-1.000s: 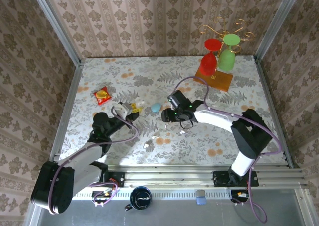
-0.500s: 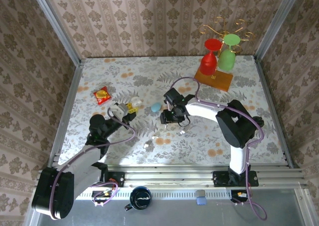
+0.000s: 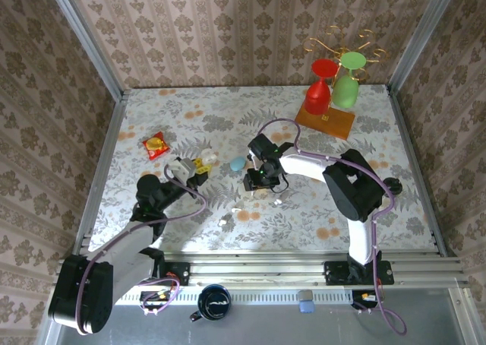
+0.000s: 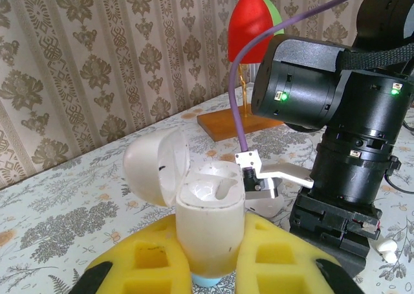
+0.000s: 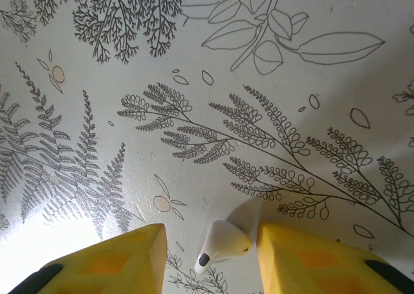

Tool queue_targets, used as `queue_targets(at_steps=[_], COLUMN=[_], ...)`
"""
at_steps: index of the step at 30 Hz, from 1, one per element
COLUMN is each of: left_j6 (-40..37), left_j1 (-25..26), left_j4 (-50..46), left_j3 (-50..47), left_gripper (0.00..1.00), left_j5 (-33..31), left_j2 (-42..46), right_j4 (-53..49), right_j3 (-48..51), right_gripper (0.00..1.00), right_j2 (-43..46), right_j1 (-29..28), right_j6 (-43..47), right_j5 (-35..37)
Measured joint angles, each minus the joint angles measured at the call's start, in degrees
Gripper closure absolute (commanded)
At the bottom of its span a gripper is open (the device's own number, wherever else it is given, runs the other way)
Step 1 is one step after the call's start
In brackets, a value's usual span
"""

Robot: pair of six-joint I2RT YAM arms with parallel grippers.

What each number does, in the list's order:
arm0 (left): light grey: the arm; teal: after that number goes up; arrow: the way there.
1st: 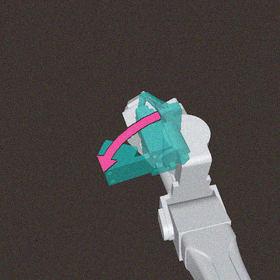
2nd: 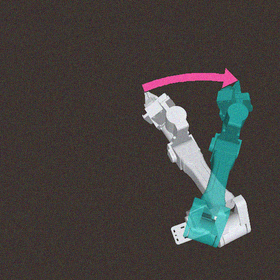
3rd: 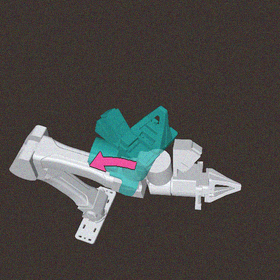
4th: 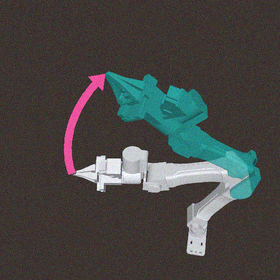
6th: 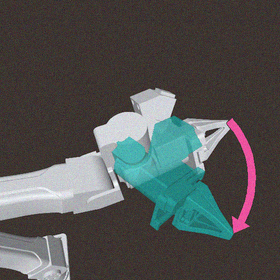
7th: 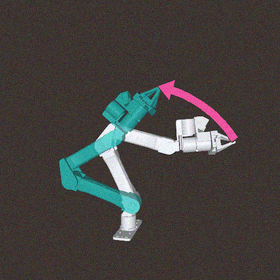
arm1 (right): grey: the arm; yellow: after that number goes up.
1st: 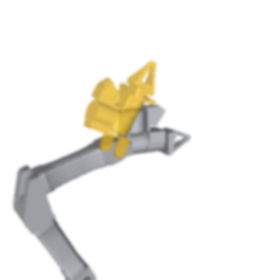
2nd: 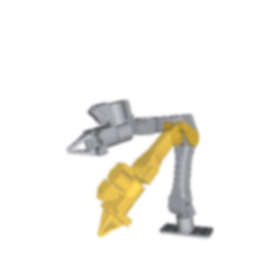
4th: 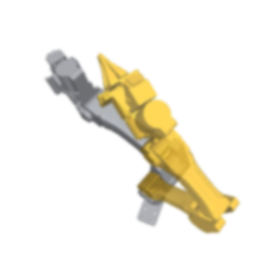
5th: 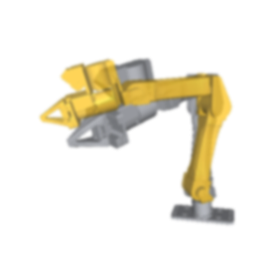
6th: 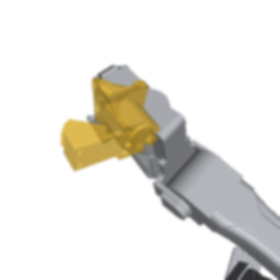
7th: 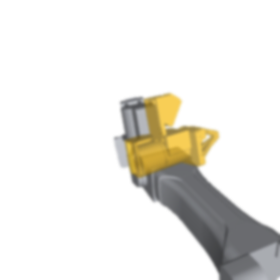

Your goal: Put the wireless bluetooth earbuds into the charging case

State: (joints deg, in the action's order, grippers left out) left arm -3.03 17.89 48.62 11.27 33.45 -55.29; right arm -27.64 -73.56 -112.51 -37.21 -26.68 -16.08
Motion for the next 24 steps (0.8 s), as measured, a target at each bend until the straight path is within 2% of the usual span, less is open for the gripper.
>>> queue_targets(at_steps=[13, 24], left_j6=[0.4, 0.4], left_j1=[0.0, 0.0], left_j4=[0.2, 0.6], left_j3=[0.0, 0.0], left_gripper=[1.00, 1.00], left_j5=[0.7, 1.1], left_j2=[-3.4, -4.7], right_j4=[-1.2, -0.6], right_j3=[-0.7, -0.4], right_gripper=[0.72, 0.77], right_j2=[-0.8, -0.7], right_j1=[0.4, 0.7], right_j6=[1.0, 0.3], right_j5=[0.0, -0.2])
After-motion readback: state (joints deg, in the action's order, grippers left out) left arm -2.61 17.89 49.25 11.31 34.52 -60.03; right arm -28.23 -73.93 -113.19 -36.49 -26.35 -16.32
